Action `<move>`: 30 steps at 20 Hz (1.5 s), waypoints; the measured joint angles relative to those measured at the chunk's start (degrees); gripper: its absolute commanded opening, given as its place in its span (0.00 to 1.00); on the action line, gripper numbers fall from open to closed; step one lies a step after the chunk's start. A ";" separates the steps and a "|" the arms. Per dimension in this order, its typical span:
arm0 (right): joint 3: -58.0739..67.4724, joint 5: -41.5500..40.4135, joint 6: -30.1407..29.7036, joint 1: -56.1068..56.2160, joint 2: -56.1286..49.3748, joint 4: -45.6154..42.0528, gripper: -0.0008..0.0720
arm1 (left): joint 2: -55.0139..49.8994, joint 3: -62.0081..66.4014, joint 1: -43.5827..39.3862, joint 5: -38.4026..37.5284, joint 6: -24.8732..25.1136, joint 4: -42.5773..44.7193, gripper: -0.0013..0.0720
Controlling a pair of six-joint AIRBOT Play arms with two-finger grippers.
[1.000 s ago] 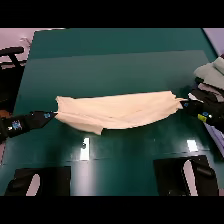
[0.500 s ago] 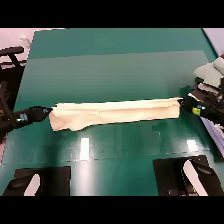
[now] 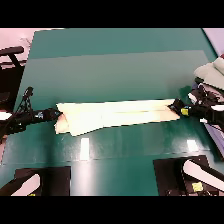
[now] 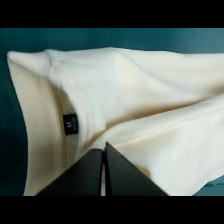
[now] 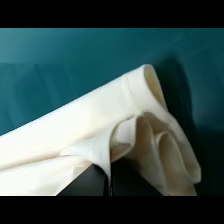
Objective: Fold the shirts.
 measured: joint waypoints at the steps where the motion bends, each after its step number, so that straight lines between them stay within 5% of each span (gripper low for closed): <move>1: 1.27 0.87 -1.18 -0.02 -0.61 0.33 0.59 | -0.61 0.13 0.00 0.26 0.61 -0.13 0.78; 2: 2.82 1.90 -2.14 -0.20 -0.83 0.44 0.68 | -1.07 0.59 0.09 0.33 1.01 -0.24 0.78; 6: 10.58 6.45 -3.69 -2.82 1.68 -1.81 0.68 | -1.92 8.20 0.02 -4.44 0.02 0.92 0.76; 7: 12.41 7.85 -3.56 -4.26 2.78 -3.56 0.68 | -1.99 11.26 0.07 -6.67 -1.25 1.29 0.53; 8: 13.88 9.38 -2.82 -5.86 3.78 -5.73 0.70 | -2.05 14.60 -0.02 -9.49 -2.78 1.64 0.14; 9: 14.82 10.64 -2.14 -7.30 4.55 -7.96 0.76 | -2.10 17.38 -0.44 -12.07 -4.35 1.88 0.05; 12: 14.97 13.49 -0.46 -10.27 5.64 -12.24 0.78 | -2.19 21.97 -6.10 -17.70 -9.77 2.40 0.05; 13: 14.53 13.86 -0.09 -10.51 5.31 -13.16 0.89 | -2.23 22.23 -9.49 -17.57 -11.96 2.75 0.05; 15: 13.77 15.34 0.09 -10.49 3.37 -15.06 0.97 | -2.82 22.05 -18.08 -14.67 -17.22 4.15 0.05; 21: 16.13 20.33 -0.68 -10.12 -6.71 -16.96 0.97 | -13.27 21.75 -39.93 -2.75 -30.80 7.08 0.05; 30: 18.03 24.26 -4.22 -9.92 -14.93 -15.04 0.97 | -23.89 21.75 -51.49 6.49 -37.16 6.45 0.05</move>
